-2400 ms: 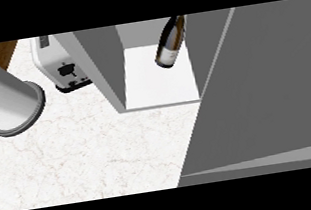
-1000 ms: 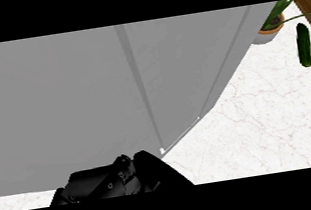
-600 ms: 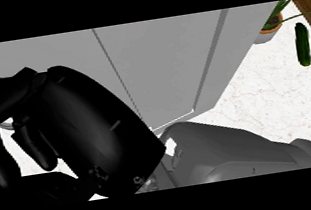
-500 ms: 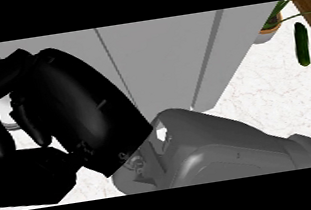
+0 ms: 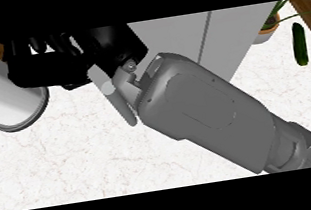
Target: Pick up the wine, place it into the cabinet and close the cabinet
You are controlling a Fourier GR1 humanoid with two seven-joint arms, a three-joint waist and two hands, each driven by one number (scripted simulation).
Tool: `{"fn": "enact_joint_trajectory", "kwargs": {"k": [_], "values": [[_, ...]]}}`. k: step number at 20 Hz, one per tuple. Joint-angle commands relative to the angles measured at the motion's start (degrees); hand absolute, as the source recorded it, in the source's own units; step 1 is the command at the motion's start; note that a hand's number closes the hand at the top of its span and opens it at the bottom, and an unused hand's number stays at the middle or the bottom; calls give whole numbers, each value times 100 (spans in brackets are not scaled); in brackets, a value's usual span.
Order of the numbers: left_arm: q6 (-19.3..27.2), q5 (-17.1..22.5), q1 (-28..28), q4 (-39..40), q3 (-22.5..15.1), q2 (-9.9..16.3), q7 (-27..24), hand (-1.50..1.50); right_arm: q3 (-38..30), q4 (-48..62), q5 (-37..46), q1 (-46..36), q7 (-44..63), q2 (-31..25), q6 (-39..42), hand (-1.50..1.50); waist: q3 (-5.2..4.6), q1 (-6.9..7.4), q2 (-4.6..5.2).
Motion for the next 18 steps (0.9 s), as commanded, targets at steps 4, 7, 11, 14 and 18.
{"fn": "enact_joint_trajectory", "kwargs": {"k": [4,7,11,14,18], "values": [[213,-109,-40,-332,51,-39,351,-150,-534,1119,49,-124,-691,-186,507,150,12,-2,42],[-57,-179,-151,32,6,-167,127,-150,-682,1412,11,50,-1173,-382,734,150,6,10,87],[-141,-182,-123,37,-19,-224,114,-150,-694,1570,130,26,-1253,-619,883,150,1,27,93],[19,-142,-376,101,27,-196,286,-150,-604,1601,274,106,-1437,-671,889,150,4,-36,108],[61,-287,-334,115,-59,-287,231,-150,-645,1617,304,88,-1441,-663,858,150,3,-17,91]]}}
